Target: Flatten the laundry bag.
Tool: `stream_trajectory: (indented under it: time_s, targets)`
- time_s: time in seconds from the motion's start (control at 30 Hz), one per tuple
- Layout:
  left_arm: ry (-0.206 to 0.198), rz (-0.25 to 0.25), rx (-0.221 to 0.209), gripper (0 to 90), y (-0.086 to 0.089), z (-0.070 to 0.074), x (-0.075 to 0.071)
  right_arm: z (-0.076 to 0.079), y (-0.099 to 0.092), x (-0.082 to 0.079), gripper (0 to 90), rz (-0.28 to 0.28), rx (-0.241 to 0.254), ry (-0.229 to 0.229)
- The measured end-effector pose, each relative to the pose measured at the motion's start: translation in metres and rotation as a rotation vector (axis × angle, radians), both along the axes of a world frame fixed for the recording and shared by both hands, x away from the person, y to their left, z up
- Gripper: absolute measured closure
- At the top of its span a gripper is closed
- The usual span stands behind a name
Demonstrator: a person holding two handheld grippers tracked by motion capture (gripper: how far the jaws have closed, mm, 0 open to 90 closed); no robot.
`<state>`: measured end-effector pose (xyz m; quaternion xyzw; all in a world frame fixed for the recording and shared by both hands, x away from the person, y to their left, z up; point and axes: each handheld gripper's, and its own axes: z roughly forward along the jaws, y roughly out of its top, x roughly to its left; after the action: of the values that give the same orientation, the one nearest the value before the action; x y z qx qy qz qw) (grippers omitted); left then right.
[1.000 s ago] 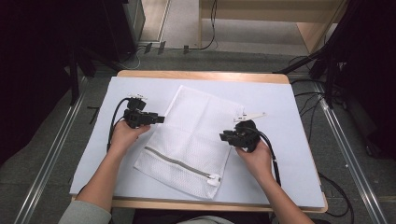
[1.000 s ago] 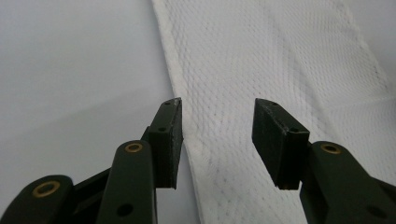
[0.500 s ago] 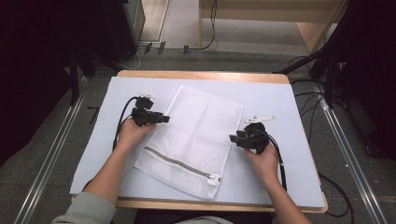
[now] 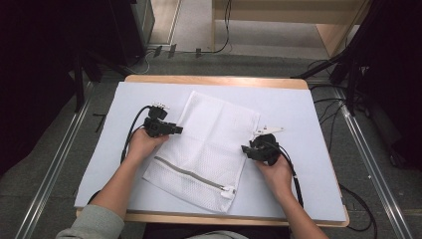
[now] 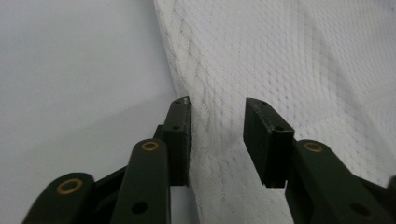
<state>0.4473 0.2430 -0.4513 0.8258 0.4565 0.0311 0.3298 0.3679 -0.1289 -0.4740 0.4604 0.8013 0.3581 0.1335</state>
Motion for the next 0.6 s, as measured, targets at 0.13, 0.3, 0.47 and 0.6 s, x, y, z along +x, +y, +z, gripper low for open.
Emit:
stream_trajectory:
  time_s: [0.13,0.3,0.47,0.6]
  targets:
    - [0.021,0.0,-0.004,79.6,-0.001,-0.001,-0.001,-0.001,0.004,-0.001,76.7,-0.027,-0.024,-0.024]
    - [0.054,-0.014,-0.013,89.2,-0.001,-0.001,0.0,-0.001,0.006,0.0,88.9,-0.004,-0.005,-0.012]
    - [0.054,-0.003,-0.027,89.9,0.003,0.003,-0.001,0.002,0.001,0.006,89.5,-0.007,0.031,0.039]
    - [0.047,0.009,-0.036,90.0,0.006,0.007,-0.004,0.007,0.001,0.011,89.4,0.002,0.031,0.034]
